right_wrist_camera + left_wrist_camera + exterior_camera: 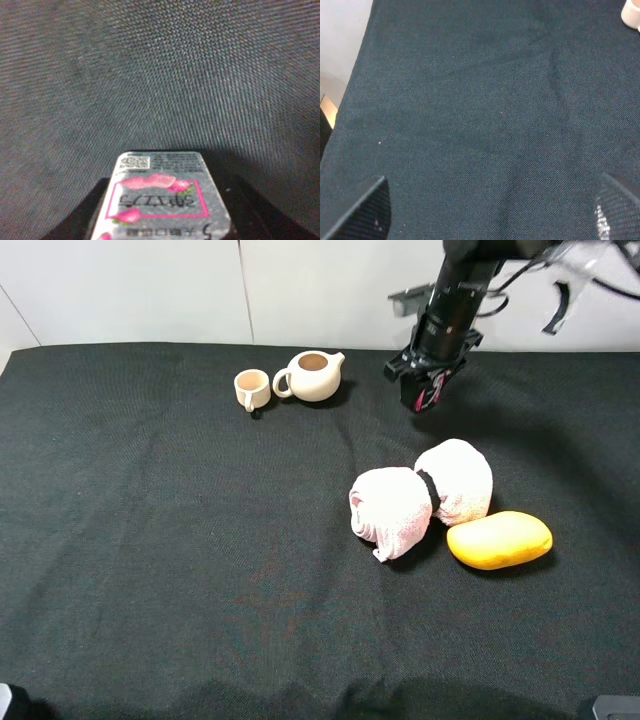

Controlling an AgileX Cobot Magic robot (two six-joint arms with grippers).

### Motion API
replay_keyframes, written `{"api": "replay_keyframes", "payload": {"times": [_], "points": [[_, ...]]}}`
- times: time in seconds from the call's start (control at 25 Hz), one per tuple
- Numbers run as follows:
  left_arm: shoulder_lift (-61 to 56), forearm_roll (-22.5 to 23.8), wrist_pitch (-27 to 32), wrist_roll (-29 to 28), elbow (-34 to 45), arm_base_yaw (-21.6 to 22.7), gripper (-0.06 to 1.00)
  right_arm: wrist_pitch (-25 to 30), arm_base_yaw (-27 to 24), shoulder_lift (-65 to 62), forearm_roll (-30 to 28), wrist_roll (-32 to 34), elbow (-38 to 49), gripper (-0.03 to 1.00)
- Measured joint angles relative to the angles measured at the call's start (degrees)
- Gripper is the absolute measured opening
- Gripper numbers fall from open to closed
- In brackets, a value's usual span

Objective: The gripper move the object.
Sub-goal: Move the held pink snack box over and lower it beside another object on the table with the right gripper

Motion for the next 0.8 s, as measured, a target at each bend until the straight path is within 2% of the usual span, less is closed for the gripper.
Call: {"api": "replay_keyframes", "payload": {"times": [0.28, 0.6, 0.8], "points": [[0.0, 0.0, 0.0, 0.0, 0.0, 0.0, 0.85, 4.6, 0.0, -6.9, 0.5, 0.0, 0.0, 0.34], [0.0, 0.0, 0.0, 0.0, 0.0, 0.0, 0.85, 5.4, 0.0, -15.3, 0.6, 0.3, 0.0, 0.34], [0.0, 0.0, 0.0, 0.0, 0.0, 0.0, 0.85, 5.5, 0.0, -20.3, 0.6, 3.0, 0.1, 0.34]]}}
